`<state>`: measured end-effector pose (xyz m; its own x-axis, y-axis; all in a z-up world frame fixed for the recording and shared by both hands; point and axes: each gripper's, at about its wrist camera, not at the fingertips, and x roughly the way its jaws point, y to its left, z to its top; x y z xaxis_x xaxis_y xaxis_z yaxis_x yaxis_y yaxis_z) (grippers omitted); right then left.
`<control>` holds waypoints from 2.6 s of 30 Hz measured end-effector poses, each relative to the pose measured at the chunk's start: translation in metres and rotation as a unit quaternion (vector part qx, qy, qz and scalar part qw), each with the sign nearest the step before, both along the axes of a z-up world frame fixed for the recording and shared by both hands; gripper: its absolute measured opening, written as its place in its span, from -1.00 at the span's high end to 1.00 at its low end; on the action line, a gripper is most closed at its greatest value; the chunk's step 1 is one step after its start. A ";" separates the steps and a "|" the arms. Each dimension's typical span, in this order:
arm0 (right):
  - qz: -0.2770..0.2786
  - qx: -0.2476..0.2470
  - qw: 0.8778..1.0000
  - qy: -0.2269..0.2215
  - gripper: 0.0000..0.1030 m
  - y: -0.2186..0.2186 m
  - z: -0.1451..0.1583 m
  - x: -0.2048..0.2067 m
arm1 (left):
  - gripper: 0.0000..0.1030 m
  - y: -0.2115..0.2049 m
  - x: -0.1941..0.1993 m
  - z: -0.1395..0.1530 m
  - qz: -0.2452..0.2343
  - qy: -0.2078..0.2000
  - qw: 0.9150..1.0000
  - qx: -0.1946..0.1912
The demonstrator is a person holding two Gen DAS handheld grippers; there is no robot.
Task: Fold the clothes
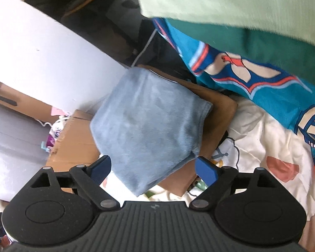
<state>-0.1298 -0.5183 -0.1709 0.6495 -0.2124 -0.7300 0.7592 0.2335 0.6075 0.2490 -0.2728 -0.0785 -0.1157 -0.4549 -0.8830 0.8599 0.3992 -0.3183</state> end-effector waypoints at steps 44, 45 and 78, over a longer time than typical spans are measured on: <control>0.188 -0.048 0.978 0.075 -0.78 0.106 0.231 0.058 | -0.72 0.238 0.091 0.147 0.132 -0.118 0.983 0.040; 0.195 -0.052 0.977 0.074 -0.78 0.111 0.237 0.060 | -0.72 0.242 0.090 0.150 0.133 -0.119 0.983 0.037; 0.398 -0.151 0.897 0.119 -0.78 0.239 0.203 0.106 | -0.72 0.321 0.063 0.089 0.267 -0.141 0.952 0.049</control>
<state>-0.0242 -0.2789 0.0325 0.5160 0.0385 -0.8557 0.3783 0.8861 0.2680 0.3124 0.0479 0.0102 0.3562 -0.2962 -0.8862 0.5719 0.8191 -0.0439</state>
